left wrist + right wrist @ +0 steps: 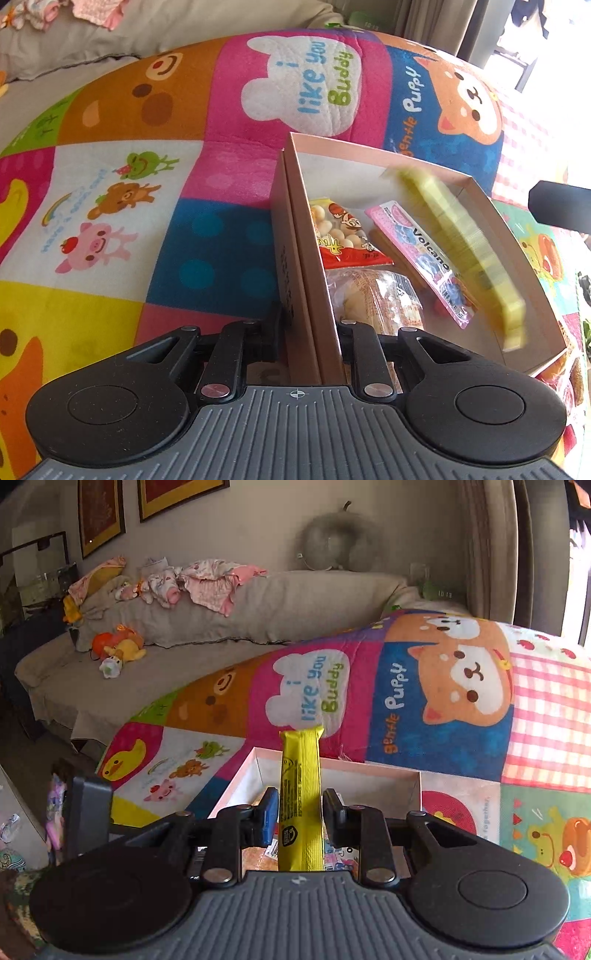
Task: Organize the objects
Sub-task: 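Carry the yellow bar over the pink box and release it inside, then reach for and grasp the red-and-white round lollipop with the right gripper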
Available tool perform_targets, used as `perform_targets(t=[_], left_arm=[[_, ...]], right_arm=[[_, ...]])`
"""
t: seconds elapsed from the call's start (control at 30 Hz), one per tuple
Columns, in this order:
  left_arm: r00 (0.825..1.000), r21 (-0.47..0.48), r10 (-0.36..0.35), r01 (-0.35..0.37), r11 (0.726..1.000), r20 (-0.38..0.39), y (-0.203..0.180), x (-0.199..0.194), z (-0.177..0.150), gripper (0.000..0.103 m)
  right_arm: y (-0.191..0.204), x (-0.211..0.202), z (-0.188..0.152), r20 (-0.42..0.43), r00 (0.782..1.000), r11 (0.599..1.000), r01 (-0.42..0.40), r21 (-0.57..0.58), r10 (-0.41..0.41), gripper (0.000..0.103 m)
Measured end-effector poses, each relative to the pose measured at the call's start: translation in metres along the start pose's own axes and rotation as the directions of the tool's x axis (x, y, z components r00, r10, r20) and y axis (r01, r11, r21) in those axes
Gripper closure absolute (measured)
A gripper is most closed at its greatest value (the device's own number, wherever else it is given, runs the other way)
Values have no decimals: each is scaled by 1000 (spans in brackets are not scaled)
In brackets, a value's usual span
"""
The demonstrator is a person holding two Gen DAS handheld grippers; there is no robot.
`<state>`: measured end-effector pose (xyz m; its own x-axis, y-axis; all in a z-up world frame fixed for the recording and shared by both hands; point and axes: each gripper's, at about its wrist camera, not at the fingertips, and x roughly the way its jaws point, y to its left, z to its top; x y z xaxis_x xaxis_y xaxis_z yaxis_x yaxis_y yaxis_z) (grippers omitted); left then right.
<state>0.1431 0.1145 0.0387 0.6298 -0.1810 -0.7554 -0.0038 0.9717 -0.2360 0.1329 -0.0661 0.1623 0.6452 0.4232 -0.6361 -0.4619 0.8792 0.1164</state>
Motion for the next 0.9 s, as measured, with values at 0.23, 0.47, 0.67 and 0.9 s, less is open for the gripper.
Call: perform_targets(t=[0.23,0.47,0.67,0.9], left_arm=[[1000,-1,-3,3,1000,0,1,0,1,81],[1000,2,10,-10,1000,-2,-2,0,2,82],[1000,6,16,-16,1000,-8,-2,1,3,82],[1000,10,26,-26,1000,-17,-4,1,3,83]], right_arm=[[-34,-40,-33,51,997,997,56,50,-58,52],[-88,-88,-110,49,945,942,318,109,-324,42],[-110,-92,-173,-65,914,899,406,168,-400,35],[-93,-83,-196,-66,915,898,404,173,-399,25]])
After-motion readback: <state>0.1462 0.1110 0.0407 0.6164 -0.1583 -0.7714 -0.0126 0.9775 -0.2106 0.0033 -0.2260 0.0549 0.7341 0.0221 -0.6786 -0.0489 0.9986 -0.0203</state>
